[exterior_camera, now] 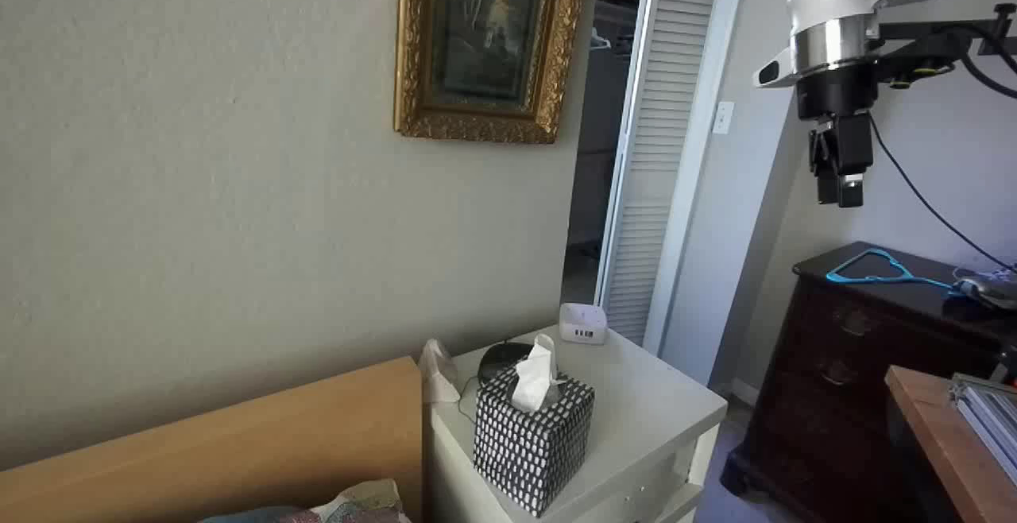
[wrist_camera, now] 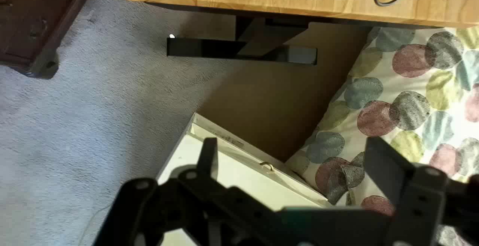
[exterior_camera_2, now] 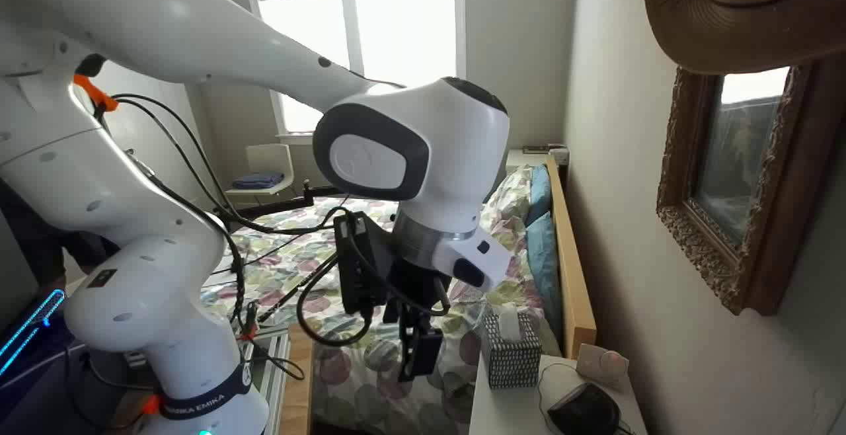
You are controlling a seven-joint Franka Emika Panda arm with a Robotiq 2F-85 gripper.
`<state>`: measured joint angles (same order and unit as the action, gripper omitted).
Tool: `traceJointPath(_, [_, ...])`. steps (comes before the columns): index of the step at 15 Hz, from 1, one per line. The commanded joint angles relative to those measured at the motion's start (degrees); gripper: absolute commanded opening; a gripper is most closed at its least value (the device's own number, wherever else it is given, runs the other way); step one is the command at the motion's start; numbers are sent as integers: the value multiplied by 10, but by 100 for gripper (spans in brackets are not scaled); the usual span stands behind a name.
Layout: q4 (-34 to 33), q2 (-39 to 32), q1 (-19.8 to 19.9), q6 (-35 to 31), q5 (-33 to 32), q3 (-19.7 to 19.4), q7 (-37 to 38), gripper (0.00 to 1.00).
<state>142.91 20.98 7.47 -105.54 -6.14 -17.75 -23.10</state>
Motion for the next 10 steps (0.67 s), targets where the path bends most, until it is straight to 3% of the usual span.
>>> traceJointPath(1, [-1,-1,9,1,3,9,-3,100])
traceJointPath(10, [1,2,8,-3,14,7,-6,100])
